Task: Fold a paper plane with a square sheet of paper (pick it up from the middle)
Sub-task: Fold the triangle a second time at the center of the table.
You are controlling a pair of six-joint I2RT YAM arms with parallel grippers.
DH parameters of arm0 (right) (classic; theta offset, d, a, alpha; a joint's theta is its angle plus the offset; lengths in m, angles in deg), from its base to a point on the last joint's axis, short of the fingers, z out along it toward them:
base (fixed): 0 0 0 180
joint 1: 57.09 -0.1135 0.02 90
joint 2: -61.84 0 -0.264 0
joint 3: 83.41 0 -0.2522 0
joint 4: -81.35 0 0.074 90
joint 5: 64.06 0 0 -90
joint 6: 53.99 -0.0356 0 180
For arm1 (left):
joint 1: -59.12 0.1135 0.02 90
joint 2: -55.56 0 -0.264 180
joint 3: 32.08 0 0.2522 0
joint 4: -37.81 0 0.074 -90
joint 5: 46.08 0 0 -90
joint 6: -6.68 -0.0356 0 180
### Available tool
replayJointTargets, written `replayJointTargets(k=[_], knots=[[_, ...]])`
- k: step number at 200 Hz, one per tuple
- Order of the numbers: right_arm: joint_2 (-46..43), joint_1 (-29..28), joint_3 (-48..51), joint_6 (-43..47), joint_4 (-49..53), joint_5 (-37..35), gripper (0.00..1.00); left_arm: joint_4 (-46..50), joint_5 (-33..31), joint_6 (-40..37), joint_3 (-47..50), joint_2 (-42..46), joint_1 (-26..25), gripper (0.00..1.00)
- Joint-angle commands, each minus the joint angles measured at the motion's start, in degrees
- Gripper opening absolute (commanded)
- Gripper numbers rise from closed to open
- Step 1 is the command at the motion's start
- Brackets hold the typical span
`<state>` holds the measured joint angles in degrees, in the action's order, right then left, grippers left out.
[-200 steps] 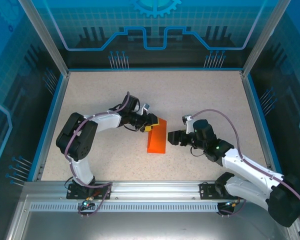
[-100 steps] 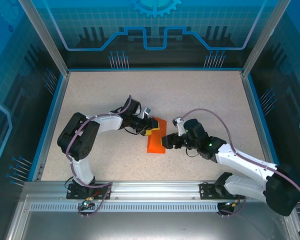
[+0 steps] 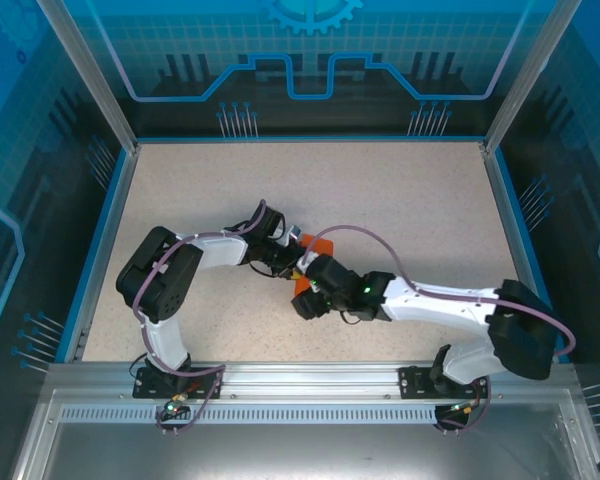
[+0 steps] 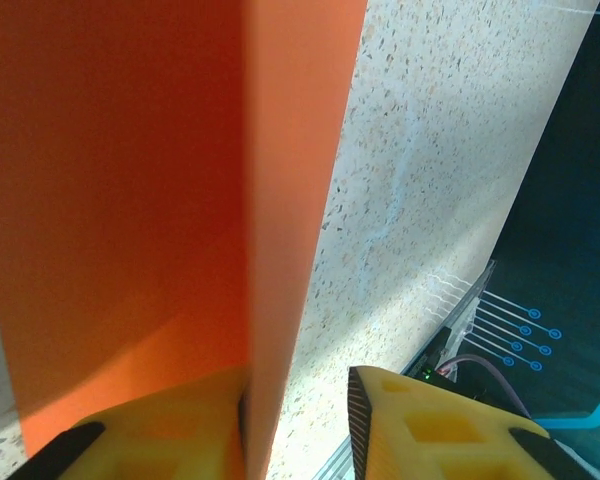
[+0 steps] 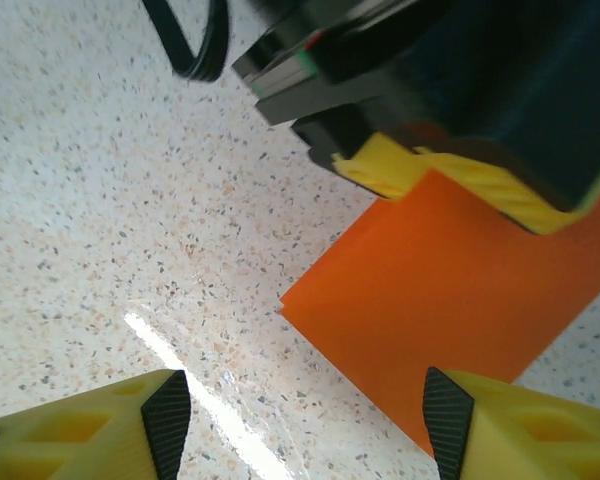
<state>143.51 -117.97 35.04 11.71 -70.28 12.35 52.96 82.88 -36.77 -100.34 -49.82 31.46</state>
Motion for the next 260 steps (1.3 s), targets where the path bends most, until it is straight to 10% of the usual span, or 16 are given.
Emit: replayJointTargets(k=[1,110,260], knots=[[3.65,-3.65,-4.15,1.36,4.16,-8.02,0.68,1.35,0.05,0.57,-0.34,1.83,0.06,0.29],[17.52,-10.42,-13.12,-3.81,11.64,-23.68,0.66,2.39,0.16,0.13,-0.04,2.39,0.07,0.29],[9.77,-8.33,-8.02,-2.91,9.91,-19.67,0.24,3.55,-0.29,-0.05,-0.92,2.55,0.07,0.30]])
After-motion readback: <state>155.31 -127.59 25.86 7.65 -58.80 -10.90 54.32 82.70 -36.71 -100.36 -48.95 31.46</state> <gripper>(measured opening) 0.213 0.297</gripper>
